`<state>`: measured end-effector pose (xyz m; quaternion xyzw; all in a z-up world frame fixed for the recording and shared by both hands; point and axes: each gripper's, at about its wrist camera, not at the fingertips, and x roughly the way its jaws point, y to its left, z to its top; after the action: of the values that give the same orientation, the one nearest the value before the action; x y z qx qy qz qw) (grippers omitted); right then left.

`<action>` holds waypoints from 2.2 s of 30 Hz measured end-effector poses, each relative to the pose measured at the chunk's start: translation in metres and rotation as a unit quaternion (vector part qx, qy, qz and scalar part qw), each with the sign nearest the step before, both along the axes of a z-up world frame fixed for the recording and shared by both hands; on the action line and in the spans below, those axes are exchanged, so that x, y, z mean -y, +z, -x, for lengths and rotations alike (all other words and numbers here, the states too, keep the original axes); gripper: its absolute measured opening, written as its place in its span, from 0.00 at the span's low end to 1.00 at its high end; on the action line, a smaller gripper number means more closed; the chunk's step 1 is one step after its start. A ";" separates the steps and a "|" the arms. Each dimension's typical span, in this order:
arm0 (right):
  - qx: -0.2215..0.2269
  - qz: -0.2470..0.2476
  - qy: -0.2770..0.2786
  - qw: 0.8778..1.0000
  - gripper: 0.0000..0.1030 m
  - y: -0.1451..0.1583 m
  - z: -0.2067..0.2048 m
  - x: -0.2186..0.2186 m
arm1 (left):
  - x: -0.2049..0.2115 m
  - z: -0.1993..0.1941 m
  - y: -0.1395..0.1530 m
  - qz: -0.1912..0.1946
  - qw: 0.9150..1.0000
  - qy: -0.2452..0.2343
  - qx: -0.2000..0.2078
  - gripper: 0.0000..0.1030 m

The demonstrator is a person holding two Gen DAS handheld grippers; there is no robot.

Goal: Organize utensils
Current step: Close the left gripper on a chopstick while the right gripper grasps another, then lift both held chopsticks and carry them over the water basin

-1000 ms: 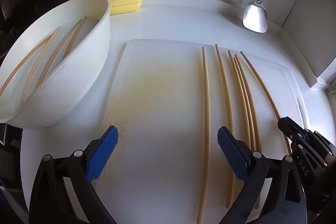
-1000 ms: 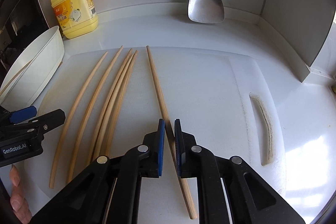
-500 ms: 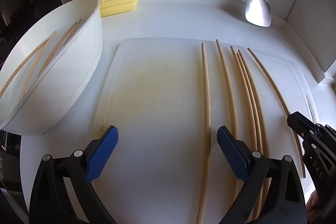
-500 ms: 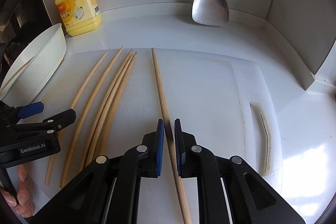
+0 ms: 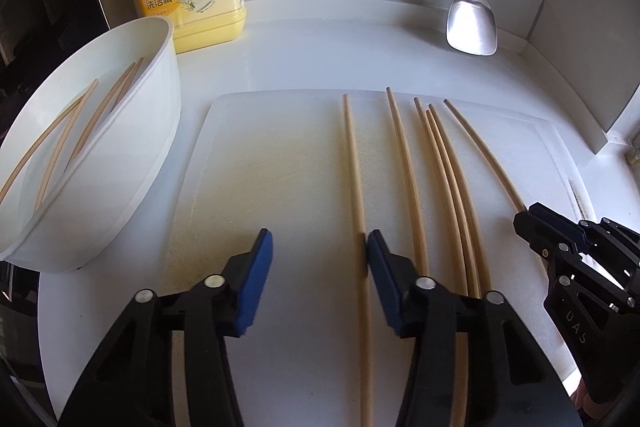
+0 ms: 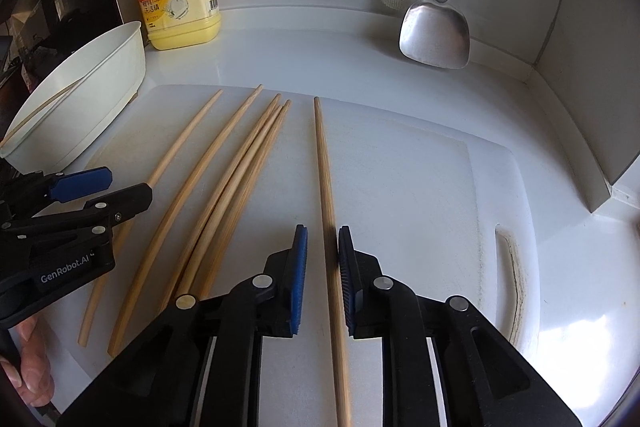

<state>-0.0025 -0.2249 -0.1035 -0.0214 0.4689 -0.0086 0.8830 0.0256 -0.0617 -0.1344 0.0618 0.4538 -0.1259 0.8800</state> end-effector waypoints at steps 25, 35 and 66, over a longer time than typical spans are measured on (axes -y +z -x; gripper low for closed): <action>0.036 -0.088 -0.007 0.995 0.06 0.062 0.025 -0.003 | -0.038 0.024 0.069 0.070 0.997 0.023 -0.014 0.07; 0.070 -0.123 0.092 0.986 0.06 0.109 -0.010 -0.085 | -0.129 0.028 0.125 0.068 0.991 0.113 0.032 0.07; -0.025 -0.139 0.042 0.989 0.09 0.052 -0.156 -0.272 | -0.277 -0.131 0.061 0.056 0.994 0.066 -0.067 0.17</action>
<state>0.1537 0.0473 -0.0517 0.0815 0.4864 0.0943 0.8648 0.1568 0.2149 -0.0731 -0.0267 0.5068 -0.0965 0.8562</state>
